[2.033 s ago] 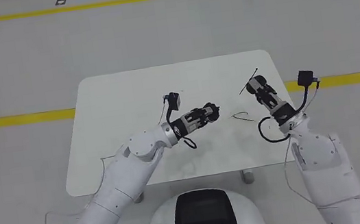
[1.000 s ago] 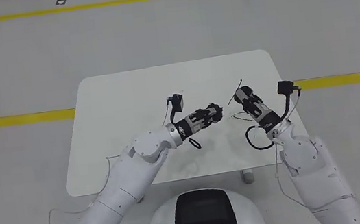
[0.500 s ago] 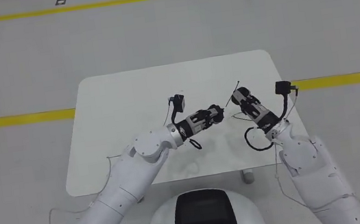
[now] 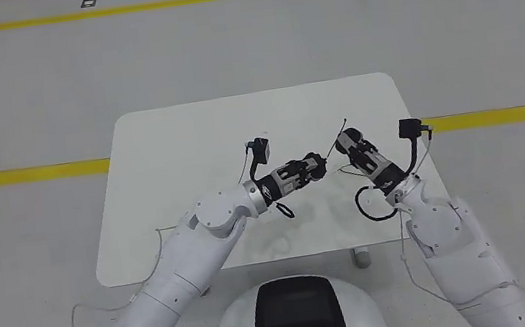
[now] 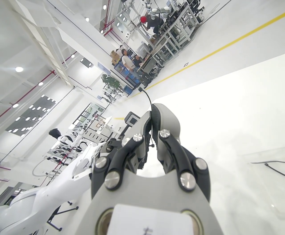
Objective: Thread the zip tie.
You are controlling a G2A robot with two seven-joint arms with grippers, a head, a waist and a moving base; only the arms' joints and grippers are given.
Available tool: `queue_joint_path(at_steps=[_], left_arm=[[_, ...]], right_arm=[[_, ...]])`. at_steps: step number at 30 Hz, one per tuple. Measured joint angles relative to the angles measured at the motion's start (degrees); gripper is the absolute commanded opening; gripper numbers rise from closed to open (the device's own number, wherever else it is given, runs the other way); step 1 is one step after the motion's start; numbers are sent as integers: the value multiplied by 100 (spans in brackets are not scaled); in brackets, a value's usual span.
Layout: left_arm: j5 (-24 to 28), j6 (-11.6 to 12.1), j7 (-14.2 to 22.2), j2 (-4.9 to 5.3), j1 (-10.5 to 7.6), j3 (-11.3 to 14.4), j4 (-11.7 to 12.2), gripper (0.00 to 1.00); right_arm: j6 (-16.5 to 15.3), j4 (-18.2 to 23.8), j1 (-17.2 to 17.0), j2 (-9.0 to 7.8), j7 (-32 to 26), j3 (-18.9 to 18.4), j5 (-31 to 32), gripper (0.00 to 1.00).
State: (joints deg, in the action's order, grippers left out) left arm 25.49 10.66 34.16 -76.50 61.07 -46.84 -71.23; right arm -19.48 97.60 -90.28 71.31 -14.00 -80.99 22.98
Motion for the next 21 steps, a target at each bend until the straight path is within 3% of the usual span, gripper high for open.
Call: queue_joint_path(at_steps=[21], left_arm=[[0, 0, 0, 0, 0, 0, 0, 0]], right_arm=[[0, -110, 67, -104, 67, 119, -13, 0]])
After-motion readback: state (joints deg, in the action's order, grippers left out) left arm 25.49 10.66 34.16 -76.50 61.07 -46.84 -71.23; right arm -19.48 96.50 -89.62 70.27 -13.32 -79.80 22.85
